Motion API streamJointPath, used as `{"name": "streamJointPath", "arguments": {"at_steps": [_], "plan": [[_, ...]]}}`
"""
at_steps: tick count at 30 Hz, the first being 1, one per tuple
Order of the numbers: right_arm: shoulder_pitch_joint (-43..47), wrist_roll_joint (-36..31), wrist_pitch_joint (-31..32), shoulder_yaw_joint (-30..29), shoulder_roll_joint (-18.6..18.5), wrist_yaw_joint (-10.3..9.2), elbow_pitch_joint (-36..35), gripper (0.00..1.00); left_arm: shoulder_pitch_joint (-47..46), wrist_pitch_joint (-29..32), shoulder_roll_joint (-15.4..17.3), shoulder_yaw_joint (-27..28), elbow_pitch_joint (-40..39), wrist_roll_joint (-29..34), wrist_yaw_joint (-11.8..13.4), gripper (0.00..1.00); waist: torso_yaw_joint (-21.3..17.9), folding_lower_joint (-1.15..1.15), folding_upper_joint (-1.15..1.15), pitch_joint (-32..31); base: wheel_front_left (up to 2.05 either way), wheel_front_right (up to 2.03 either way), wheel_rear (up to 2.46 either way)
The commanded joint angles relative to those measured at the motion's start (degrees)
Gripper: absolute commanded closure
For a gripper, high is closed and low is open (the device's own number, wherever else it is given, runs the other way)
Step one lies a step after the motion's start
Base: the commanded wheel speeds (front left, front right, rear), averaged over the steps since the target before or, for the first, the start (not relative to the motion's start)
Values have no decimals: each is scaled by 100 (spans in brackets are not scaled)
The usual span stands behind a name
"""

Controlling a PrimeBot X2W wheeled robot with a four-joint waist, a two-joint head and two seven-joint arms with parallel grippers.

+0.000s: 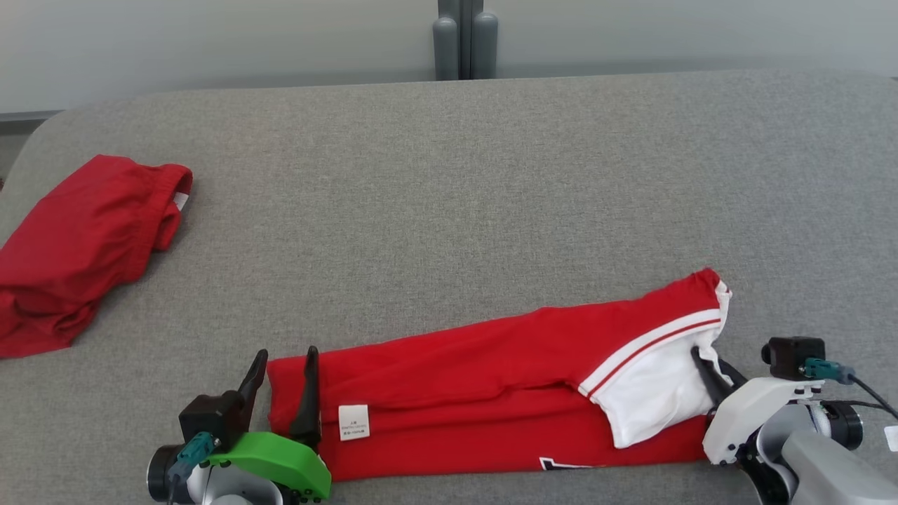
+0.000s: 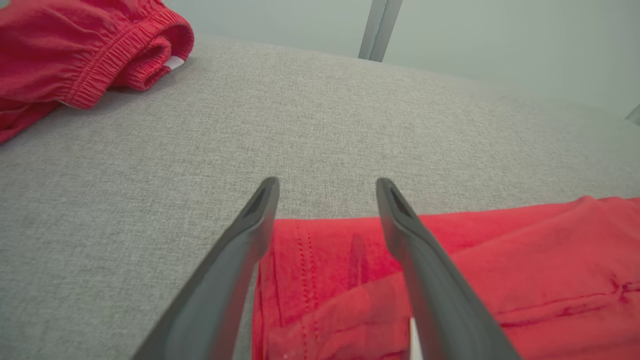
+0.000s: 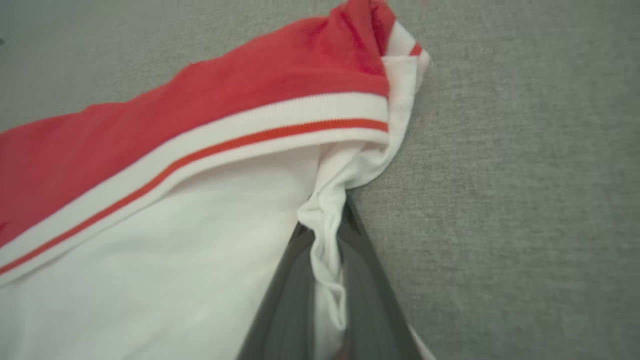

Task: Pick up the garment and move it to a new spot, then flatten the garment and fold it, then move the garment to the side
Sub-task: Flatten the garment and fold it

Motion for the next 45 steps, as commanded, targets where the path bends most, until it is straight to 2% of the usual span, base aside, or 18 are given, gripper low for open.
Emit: {"name": "streamJointPath", "arguments": {"at_steps": [1,5,12,16,23,32,38,45], "plan": [[-28,-7,32,-90,-184,-102,248,100,-75,1,13,-2,-16,4,1,0,3,0,0,-2,0,0,0],[-259,-114,-17,-557,-312,-92,388,100,-66,1,12,-19,-51,-21,7,0,5,0,0,-14,0,0,0],[-162,-749,-30,-1637,-433,-61,101,100,48,1,13,28,-58,-52,19,0,-77,0,0,-110,0,0,0],[-31,-1172,-32,-1822,-332,-60,-364,100,102,1,13,38,-53,-74,16,0,-174,0,0,-203,0,0,0],[169,-1410,-33,-1191,-121,-59,-1307,100,161,1,13,-27,-20,-125,3,0,-279,0,0,-338,0,0,0],[70,-1144,114,584,176,-59,-2189,100,241,1,15,-249,19,-223,-21,0,12,0,0,-519,0,0,0],[-211,-1022,256,1408,464,-59,-2085,100,303,1,14,-345,70,-221,-33,0,461,0,0,-557,0,0,0],[-501,-838,210,2026,765,-59,-1634,100,370,2,13,-440,84,-229,-21,0,980,0,0,-565,0,0,0]]}}
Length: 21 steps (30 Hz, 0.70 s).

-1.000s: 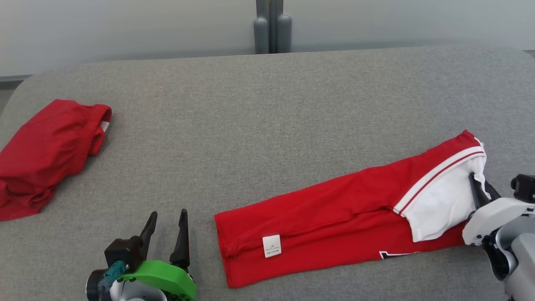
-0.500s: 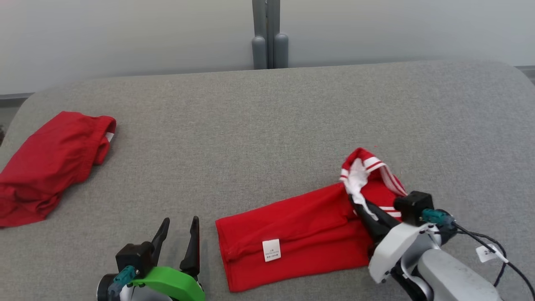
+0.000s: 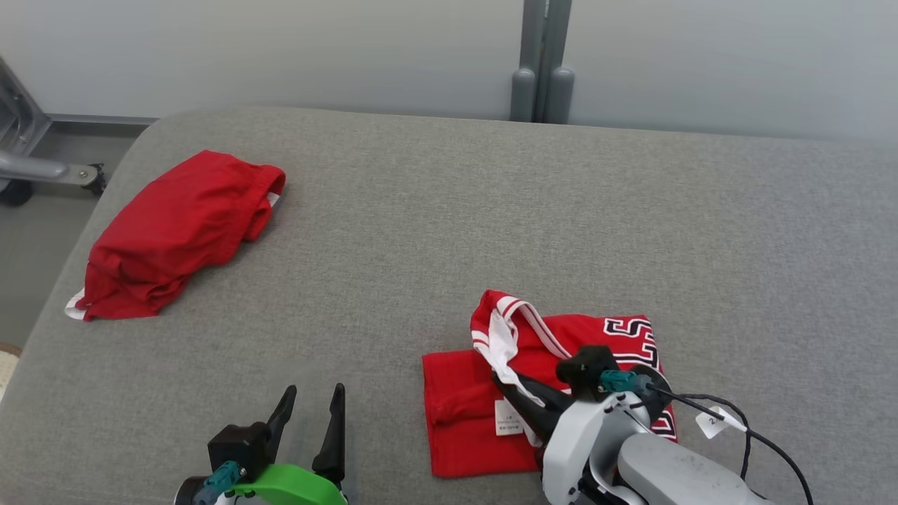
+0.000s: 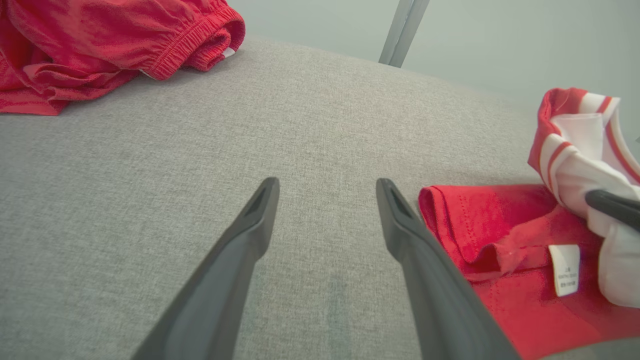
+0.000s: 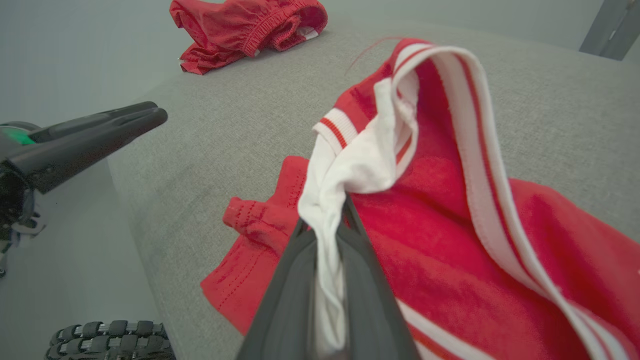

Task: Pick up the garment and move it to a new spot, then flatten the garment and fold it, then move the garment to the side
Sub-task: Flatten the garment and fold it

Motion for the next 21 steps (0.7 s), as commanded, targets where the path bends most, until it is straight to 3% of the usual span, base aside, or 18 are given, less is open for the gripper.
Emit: {"name": "streamJointPath", "arguments": {"at_steps": [1,5,6,7,15,17,20,21], "plan": [[-132,49,-59,117,76,-6,104,100,66,2,13,-3,0,-23,0,0,317,0,0,-3,0,0,0],[-303,202,-127,388,281,-6,358,98,65,2,13,-40,-23,-68,18,0,411,0,0,53,0,0,0],[-355,237,-150,426,322,-6,433,66,63,2,13,-44,-27,-68,27,0,415,0,0,67,0,0,0],[-382,288,-175,476,369,-6,492,0,57,2,13,-51,-30,-82,30,0,415,0,0,81,0,0,0],[-625,849,-294,382,406,-7,133,0,-6,2,13,14,-44,-73,90,0,161,0,0,118,0,0,0],[-654,867,-297,97,240,-7,-220,0,-26,2,13,51,-61,-37,96,0,64,0,0,111,0,0,0],[-294,676,-295,-961,-93,-7,-655,0,-42,2,13,120,-96,-16,108,0,-117,0,0,96,0,0,0],[-294,676,-295,-961,-93,-7,-655,0,-42,2,13,120,-96,-16,108,0,-117,0,0,96,0,0,0]]}}
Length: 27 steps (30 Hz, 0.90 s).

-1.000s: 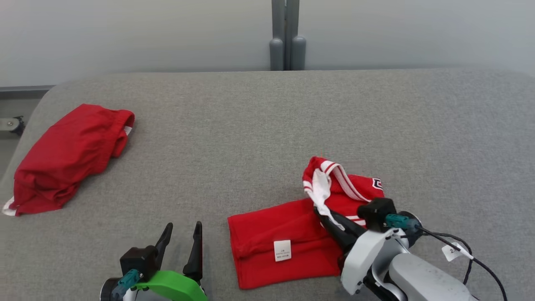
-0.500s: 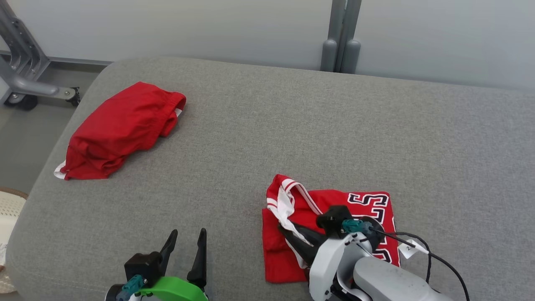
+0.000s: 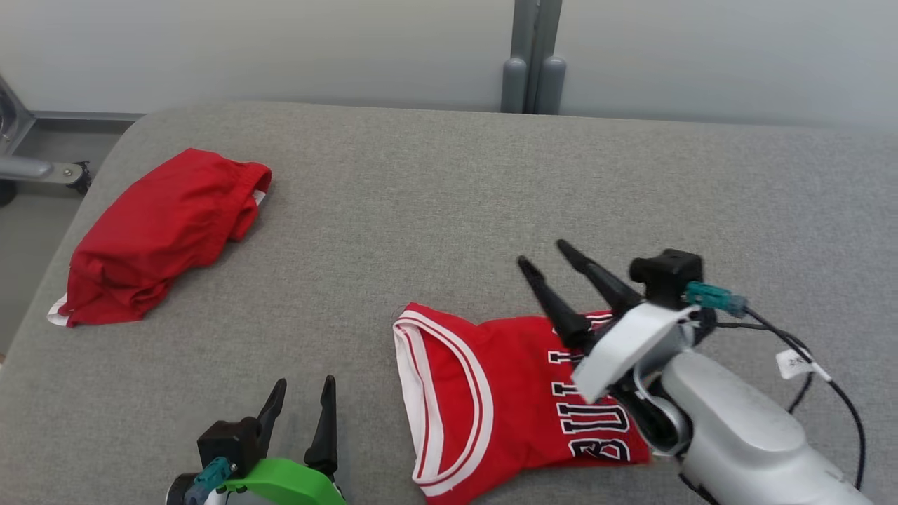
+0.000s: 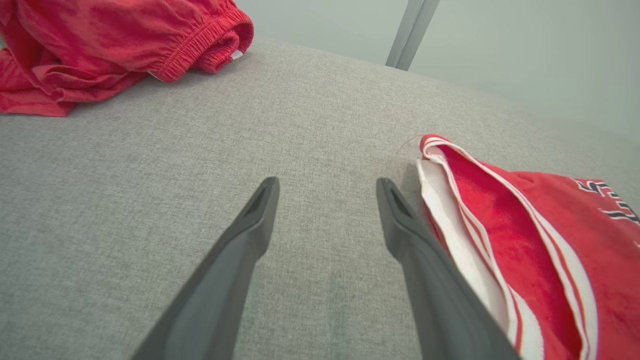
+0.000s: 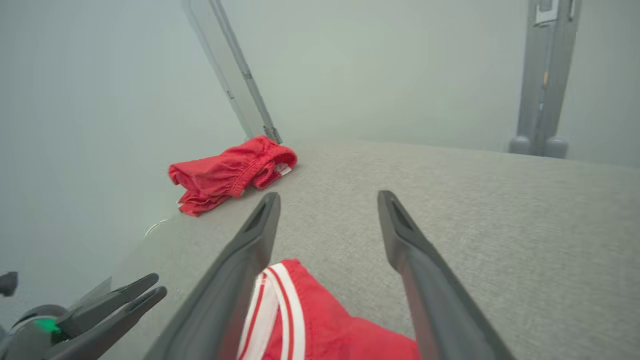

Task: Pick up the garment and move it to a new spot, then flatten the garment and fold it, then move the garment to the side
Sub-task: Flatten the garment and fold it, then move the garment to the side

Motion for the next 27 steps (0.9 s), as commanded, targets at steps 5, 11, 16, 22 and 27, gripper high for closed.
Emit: {"name": "streamJointPath", "arguments": {"at_steps": [5,11,16,22,27], "plan": [[720,-258,-11,-925,-219,-7,140,0,-44,2,14,31,-48,84,0,0,-195,0,0,-20,0,0,0],[1190,-247,-13,-904,-222,-7,648,0,-83,2,14,42,-103,139,-17,0,-189,0,0,37,0,0,0],[1215,-46,-13,-675,-80,-7,1250,0,-115,2,13,4,-124,173,-9,0,-90,0,0,79,0,0,0],[949,1,19,-336,75,-8,1900,15,-123,2,13,11,-167,306,13,0,21,0,0,109,0,0,0],[679,-88,18,-156,82,-9,2291,100,-113,2,13,26,-184,344,29,0,29,0,0,133,0,0,0]]}}
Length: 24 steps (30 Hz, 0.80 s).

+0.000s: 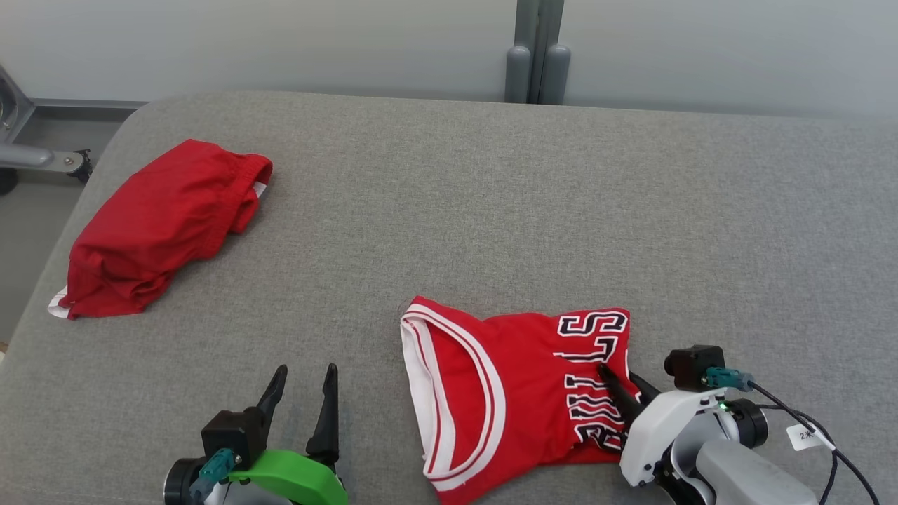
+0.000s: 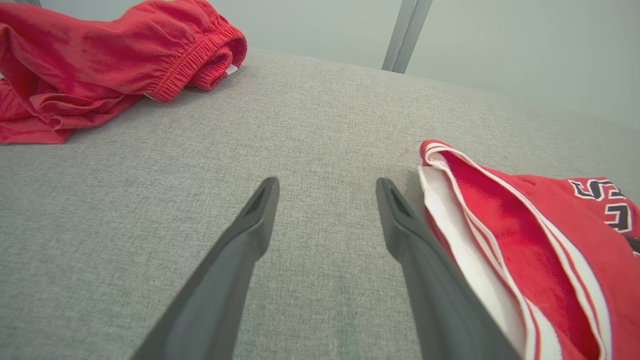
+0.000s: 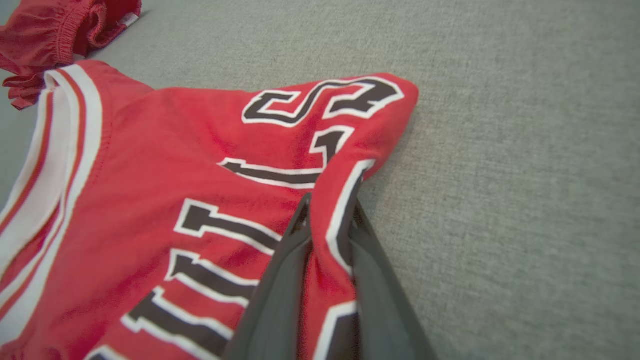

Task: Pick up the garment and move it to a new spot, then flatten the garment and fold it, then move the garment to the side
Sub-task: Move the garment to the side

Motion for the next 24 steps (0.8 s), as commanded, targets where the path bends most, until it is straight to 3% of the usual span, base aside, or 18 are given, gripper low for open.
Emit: {"name": "streamJointPath", "arguments": {"at_steps": [1,8,24], "plan": [[-40,-56,20,5,-39,-12,99,100,-62,2,13,15,-26,60,18,0,-15,0,0,2,0,0,0],[-218,-345,-2,-522,-153,-11,26,100,36,2,13,66,-136,252,5,0,-426,0,0,-128,0,0,0],[95,-881,-4,-1151,-24,-10,-81,100,-181,2,13,-139,-415,369,-99,0,-2567,0,0,-252,0,0,0]]}}
